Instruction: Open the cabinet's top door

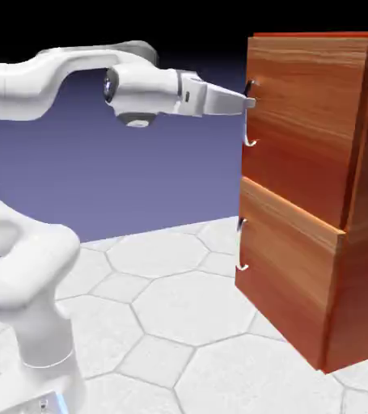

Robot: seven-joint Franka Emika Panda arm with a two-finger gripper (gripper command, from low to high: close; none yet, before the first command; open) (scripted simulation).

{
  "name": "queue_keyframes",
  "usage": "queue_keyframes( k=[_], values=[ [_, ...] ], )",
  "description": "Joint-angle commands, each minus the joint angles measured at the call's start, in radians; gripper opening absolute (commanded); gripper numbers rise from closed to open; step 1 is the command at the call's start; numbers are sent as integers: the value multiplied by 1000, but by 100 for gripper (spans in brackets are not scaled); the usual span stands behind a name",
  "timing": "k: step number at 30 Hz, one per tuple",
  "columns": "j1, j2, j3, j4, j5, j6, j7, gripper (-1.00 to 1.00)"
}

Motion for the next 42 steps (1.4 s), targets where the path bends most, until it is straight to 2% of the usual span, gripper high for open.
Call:
queue_keyframes(
  k=[1, 18, 20, 25, 26, 42],
  values=[
    [-16, -7, 19, 11, 44, 1, -28, 0],
    [-286, -134, 341, 189, 783, 15, -505, 0],
    [-290, -135, 346, 192, 793, 15, -512, 0],
    [-469, -101, 437, 313, 806, -19, -506, 0],
    [-469, -101, 437, 313, 806, -19, -506, -100],
    [73, -153, -9, -170, 567, -396, -532, -100]
  ],
)
